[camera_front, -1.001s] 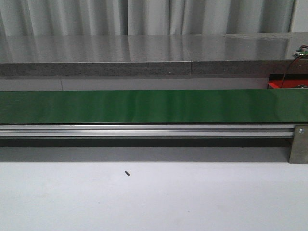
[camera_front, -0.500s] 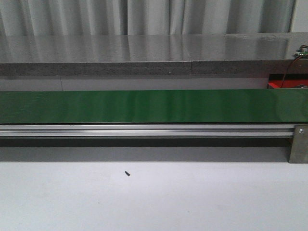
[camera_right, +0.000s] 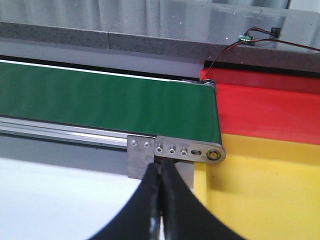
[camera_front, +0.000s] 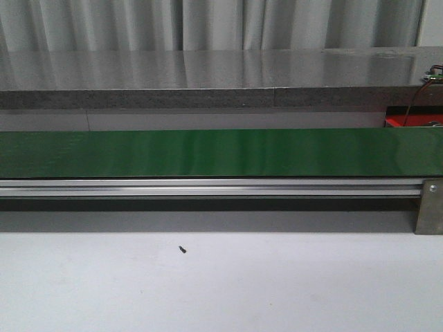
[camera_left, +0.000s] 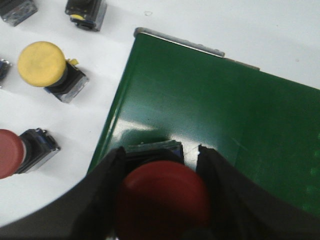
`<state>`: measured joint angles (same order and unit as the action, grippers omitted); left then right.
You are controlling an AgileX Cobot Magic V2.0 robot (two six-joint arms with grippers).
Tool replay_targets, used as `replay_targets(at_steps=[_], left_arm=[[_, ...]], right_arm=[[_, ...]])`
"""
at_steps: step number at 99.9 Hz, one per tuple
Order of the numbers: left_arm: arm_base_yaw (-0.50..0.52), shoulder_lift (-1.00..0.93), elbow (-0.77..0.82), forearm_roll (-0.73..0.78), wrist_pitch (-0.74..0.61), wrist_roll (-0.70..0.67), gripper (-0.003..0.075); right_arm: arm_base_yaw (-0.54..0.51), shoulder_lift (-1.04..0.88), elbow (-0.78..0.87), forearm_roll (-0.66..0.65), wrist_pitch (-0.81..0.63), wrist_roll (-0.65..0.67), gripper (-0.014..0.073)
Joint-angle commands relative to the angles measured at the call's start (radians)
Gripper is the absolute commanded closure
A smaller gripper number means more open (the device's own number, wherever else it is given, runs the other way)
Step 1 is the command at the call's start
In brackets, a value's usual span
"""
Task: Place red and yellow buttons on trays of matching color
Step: 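Grasp a red push-button with the left gripper and lift it, then lower the red button onto the green belt and open the left gripper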
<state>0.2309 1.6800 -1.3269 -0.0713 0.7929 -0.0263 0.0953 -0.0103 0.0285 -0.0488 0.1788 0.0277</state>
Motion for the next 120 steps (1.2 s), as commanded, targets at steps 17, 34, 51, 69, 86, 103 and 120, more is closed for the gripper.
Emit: replay_targets(at_steps=[17,34,51,69,86,103,120], left_arm=[[-0.033,0.010,-0.035,-0.052,-0.073,0.018,0.0673],[-0.036,0.030,-0.035,-0.068,-0.071,0.026,0.0579],[-0.037,0.030,-0.047,-0.105,-0.058,0.079,0.0284],[-0.055,0.028,-0.108,-0.105,0.004,0.079,0.0074],[-0.067,0.007,-0.175,-0.117,0.047,0.088,0.0079],[-0.062,-0.048,-0.177,-0.104,0.051,0.088,0.0079],[-0.055,-0.101,-0.167,0.039,0.057,0.000,0.0079]], right_arm=[[-0.002,-0.018,-0.018,-0.016,-0.079,-0.001,0.0690],[-0.002,-0.018,-0.018,-0.016,-0.079,-0.001,0.0690],[-0.002,-0.018,-0.018,-0.016,-0.079,-0.001,0.0690],[-0.002,-0.018,-0.018,-0.016,-0.079,-0.001,0.0690],[-0.002,-0.018,-0.018,-0.016,-0.079,-0.001,0.0690],[-0.002,-0.018,-0.018,-0.016,-0.079,-0.001,0.0690],[-0.002,-0.018,-0.018,-0.016,-0.079,-0.001,0.0690]])
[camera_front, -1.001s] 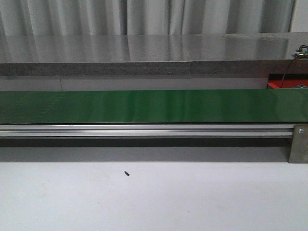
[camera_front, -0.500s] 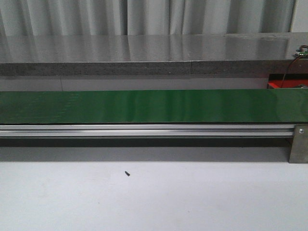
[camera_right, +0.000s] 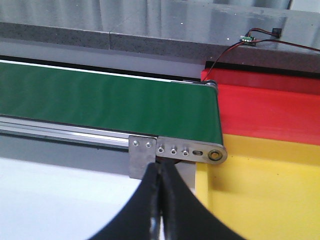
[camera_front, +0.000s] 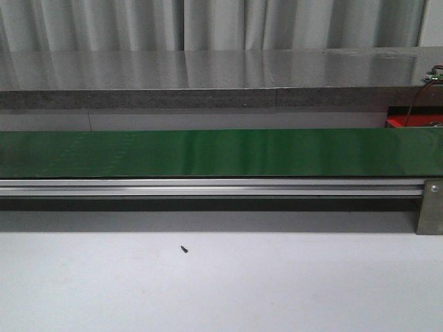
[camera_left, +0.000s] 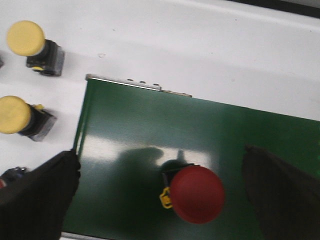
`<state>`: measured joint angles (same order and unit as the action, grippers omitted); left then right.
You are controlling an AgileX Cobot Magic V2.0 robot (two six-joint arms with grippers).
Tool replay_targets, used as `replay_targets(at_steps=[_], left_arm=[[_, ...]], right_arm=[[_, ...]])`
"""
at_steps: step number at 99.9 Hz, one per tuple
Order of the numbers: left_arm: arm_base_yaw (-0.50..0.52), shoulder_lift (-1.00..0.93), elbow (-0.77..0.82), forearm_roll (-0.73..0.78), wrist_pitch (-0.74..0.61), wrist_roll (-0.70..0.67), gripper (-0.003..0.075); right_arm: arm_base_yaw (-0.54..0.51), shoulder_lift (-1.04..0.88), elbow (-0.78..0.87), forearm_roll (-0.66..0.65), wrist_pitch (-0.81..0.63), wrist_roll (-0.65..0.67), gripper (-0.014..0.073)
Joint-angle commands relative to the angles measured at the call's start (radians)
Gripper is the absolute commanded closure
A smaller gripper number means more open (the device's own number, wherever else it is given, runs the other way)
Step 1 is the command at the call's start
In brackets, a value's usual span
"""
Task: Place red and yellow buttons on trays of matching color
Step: 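Lower the red button onto the green belt and open the left gripper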
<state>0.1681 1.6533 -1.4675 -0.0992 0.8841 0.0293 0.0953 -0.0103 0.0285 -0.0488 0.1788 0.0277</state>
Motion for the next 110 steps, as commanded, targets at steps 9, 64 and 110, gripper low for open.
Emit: replay_targets(at_steps=[9,64,110], left_arm=[[0.035,-0.105,0.007,0.125,-0.034,-0.097,0.0079],[0.461,-0.181,0.342,0.075,-0.196,-0.100,0.0079],[0.577,-0.160,0.363,0.099,-0.378,-0.100,0.0080]], right_arm=[[-0.002,-0.018,-0.018,-0.016,-0.079,-0.001,0.0690],[-0.002,-0.018,-0.018,-0.016,-0.079,-0.001,0.0690],[-0.002,-0.018,-0.018,-0.016,-0.079,-0.001,0.0690]])
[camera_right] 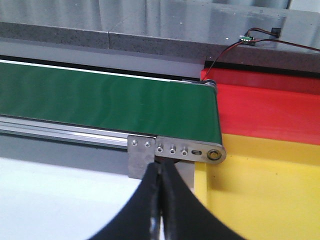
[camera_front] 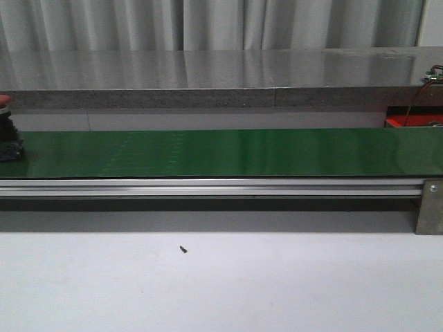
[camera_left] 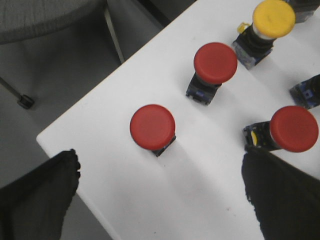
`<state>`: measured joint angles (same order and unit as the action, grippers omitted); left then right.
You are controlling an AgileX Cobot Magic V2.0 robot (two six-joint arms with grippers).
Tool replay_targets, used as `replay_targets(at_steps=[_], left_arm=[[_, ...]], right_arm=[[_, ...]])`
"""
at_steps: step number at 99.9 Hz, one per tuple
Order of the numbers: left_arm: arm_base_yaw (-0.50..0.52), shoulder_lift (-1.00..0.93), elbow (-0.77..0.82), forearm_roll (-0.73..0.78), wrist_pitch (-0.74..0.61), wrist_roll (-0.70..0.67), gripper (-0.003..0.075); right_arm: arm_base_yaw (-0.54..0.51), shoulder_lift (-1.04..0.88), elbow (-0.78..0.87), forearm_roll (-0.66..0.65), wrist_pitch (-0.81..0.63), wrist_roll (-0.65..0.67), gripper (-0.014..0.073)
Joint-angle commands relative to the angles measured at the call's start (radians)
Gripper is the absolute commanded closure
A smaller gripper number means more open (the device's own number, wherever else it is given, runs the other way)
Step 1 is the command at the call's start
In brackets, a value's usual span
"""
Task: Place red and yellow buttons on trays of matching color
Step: 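Lower the red button onto the green belt and open the left gripper, then grasp a second red push-button with the left gripper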
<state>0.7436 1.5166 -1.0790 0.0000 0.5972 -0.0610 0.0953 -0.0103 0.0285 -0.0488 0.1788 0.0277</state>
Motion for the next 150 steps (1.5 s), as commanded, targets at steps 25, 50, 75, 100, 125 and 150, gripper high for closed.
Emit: replay_targets(at_steps=[25,50,75,100,125,150], left_arm=[[0.001,0.088,-0.042,0.000,-0.113,-0.009,0.0080],[0.001,0.207,-0.127,0.000,-0.080,-0.009,0.0080],[0.001,0.266,-0.141,-0.006,-0.086,-0.009,0.0080],[0.001,0.313,-0.141,-0.008,-0.093,-0.009,0.0080],[0.001,0.317,-0.141,-0.010,-0.109,-0.009,0.0187],[0.001,0.317,-0.141,-0.010,-0.116,-0.009,0.0509]], right_arm=[[-0.002,-0.018,-0.018,-0.016,-0.079,-0.001,0.0690],[-0.002,-0.018,-0.018,-0.016,-0.079,-0.001,0.0690],[-0.002,-0.018,-0.018,-0.016,-0.079,-0.001,0.0690],[-0.002,-0.018,-0.018,-0.016,-0.079,-0.001,0.0690],[-0.002,-0.018,-0.018,-0.016,-0.079,-0.001,0.0690],[-0.002,-0.018,-0.018,-0.016,-0.079,-0.001,0.0690]])
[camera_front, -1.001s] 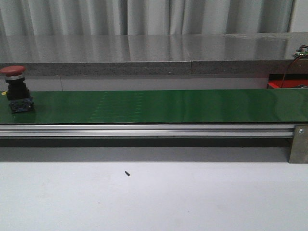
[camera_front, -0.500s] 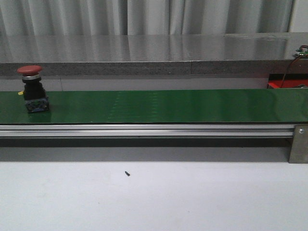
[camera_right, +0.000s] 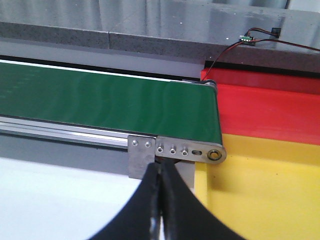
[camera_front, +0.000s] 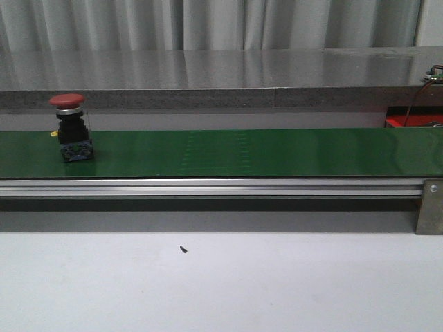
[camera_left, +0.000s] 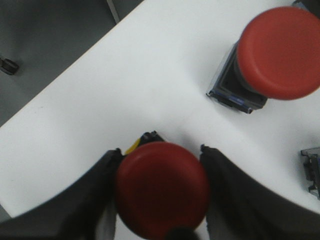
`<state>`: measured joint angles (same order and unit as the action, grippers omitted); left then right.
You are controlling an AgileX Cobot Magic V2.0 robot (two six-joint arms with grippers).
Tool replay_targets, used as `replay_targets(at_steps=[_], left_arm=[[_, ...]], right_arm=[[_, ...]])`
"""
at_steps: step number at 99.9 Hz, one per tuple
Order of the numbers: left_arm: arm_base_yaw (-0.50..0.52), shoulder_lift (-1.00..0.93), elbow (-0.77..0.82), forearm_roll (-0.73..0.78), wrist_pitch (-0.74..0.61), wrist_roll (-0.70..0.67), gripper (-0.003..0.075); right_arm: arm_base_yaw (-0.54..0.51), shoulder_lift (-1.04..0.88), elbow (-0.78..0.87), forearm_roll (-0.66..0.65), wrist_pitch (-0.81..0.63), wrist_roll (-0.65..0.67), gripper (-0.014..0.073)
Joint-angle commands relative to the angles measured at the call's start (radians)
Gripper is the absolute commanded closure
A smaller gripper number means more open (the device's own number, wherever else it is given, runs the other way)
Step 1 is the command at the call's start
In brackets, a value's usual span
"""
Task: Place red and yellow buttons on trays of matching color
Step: 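Grasp a second red push-button with the left gripper, then set the second red button on the belt, release, withdraw left gripper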
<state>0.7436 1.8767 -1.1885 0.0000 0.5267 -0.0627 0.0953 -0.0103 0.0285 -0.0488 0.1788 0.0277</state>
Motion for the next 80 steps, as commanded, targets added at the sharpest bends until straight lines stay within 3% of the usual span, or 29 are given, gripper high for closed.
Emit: replay_targets(at_steps=[1,15,24,56,80], left_arm=[[0.001,-0.043,-0.031,-0.010,-0.045,-0.008,0.0525],[0.001,-0.056,-0.031,-0.010,-0.032,-0.008,0.0644],[0.001,-0.081,-0.031,-0.017,-0.013,-0.008,0.0675],[-0.044,-0.281,-0.031,-0.056,0.041,-0.008,0.0678],[-0.230,-0.366,-0.031,-0.057,0.053,-0.002,0.0678]], right_arm=[[-0.002,-0.018,-0.018,-0.016,-0.079,-0.001,0.0690],[-0.002,-0.018,-0.018,-0.016,-0.079,-0.001,0.0690],[-0.002,-0.018,-0.018,-0.016,-0.079,-0.001,0.0690],[-0.002,-0.018,-0.018,-0.016,-0.079,-0.001,0.0690],[-0.002,-0.018,-0.018,-0.016,-0.079,-0.001,0.0690]])
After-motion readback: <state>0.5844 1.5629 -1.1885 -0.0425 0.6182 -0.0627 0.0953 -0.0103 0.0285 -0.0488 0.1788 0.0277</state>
